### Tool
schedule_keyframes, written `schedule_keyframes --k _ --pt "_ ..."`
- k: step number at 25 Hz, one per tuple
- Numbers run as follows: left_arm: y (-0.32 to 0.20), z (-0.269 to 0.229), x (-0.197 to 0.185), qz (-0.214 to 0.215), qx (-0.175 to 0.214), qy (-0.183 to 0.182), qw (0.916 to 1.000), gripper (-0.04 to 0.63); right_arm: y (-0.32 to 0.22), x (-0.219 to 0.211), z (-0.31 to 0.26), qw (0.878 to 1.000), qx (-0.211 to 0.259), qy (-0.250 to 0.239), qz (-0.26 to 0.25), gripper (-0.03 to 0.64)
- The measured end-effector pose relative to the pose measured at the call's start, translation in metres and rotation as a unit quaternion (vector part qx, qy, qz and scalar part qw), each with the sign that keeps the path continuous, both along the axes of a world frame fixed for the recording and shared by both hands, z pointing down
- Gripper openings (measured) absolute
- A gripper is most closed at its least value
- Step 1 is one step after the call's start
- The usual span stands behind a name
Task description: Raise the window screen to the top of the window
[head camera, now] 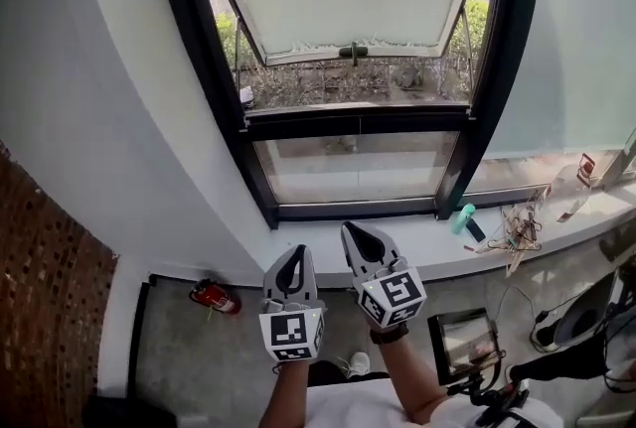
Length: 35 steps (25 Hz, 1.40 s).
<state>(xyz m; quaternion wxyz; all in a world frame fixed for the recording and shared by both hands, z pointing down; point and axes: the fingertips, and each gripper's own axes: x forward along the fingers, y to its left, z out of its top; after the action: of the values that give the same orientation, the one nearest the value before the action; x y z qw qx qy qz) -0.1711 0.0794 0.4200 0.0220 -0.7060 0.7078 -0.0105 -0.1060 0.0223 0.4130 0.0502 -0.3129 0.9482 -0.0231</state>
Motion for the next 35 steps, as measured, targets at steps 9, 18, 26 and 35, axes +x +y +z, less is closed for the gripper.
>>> schedule_keyframes --k 9,18,26,35 --pt "-0.173 0.016 0.025 0.132 -0.005 -0.011 0.9912 0.0 -0.158 0.045 0.024 0.991 -0.02 0.013 0.131 0.0" --pt "-0.313 -0.053 -0.022 0.197 0.064 0.0 0.9783 0.0 -0.279 0.007 -0.045 0.979 0.065 0.025 0.19 0.0" --pt "-0.387 -0.044 -0.011 0.21 0.065 -0.031 0.9751 0.0 -0.349 0.005 -0.041 0.98 0.071 0.036 0.183 0.0" --pt "-0.443 0.025 -0.004 0.181 -0.053 -0.219 0.9575 0.0 -0.398 0.023 -0.032 0.988 0.052 0.036 0.141 0.0"
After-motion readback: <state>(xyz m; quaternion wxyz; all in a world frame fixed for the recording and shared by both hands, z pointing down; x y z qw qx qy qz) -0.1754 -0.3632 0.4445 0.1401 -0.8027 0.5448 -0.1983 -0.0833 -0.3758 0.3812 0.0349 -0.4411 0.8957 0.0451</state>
